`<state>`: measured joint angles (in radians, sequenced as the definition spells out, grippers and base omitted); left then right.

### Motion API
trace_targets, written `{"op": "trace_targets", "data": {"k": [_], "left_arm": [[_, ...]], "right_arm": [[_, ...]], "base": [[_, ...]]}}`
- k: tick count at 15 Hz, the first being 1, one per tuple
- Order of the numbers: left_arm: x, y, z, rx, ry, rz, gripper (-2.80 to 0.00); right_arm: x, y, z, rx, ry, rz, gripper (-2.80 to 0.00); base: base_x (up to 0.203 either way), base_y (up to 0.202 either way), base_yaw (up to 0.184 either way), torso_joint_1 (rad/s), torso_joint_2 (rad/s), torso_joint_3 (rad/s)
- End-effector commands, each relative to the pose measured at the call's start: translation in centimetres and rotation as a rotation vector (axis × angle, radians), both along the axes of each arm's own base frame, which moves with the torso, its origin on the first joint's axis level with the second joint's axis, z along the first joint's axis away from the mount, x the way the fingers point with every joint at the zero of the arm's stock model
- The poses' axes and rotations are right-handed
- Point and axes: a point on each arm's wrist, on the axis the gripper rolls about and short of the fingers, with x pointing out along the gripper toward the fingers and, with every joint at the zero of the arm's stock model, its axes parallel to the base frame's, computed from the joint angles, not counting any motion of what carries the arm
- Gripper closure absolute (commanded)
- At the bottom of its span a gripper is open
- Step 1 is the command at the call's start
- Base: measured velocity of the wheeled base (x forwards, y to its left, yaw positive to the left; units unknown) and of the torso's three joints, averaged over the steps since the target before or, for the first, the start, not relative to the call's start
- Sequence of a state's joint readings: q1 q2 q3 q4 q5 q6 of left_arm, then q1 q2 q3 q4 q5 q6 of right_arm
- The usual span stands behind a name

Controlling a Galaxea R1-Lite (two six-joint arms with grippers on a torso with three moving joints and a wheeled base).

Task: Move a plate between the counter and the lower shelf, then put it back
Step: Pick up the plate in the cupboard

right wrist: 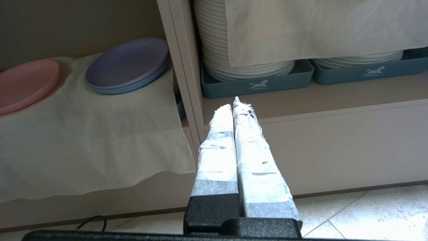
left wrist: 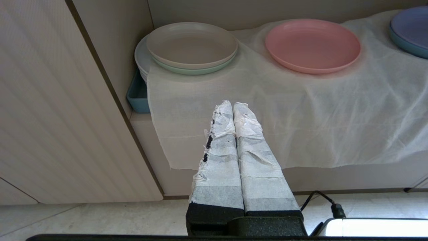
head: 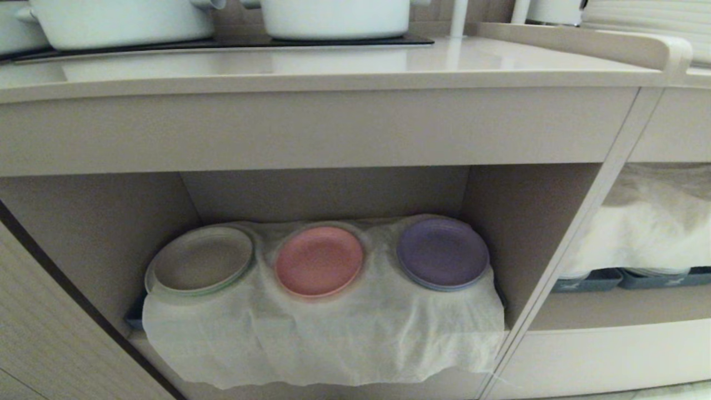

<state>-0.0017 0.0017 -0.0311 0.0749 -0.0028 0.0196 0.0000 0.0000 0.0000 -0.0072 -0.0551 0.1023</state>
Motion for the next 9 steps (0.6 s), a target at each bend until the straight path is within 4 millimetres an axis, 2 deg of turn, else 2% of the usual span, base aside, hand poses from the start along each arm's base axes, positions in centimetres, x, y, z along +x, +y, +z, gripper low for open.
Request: {"op": "trace_targets", "data": {"k": [1, 9], "left_arm": [[-0.01, 0.0, -0.02, 0.0, -0.001, 0.001, 0.0], [0.0, 0.01, -0.06, 0.011, 0.0, 0.002, 0.0]], "right_arm": [[0.0, 0.0, 0.0, 0.0, 0.0, 0.0, 0.0], [0.0, 0.0, 0.0, 0.0, 0.0, 0.0, 0.0]], "base": [[0.0, 0.0, 0.0, 0.0, 0.0, 0.0], [0.0, 0.0, 0.0, 0.0, 0.0, 0.0]]}}
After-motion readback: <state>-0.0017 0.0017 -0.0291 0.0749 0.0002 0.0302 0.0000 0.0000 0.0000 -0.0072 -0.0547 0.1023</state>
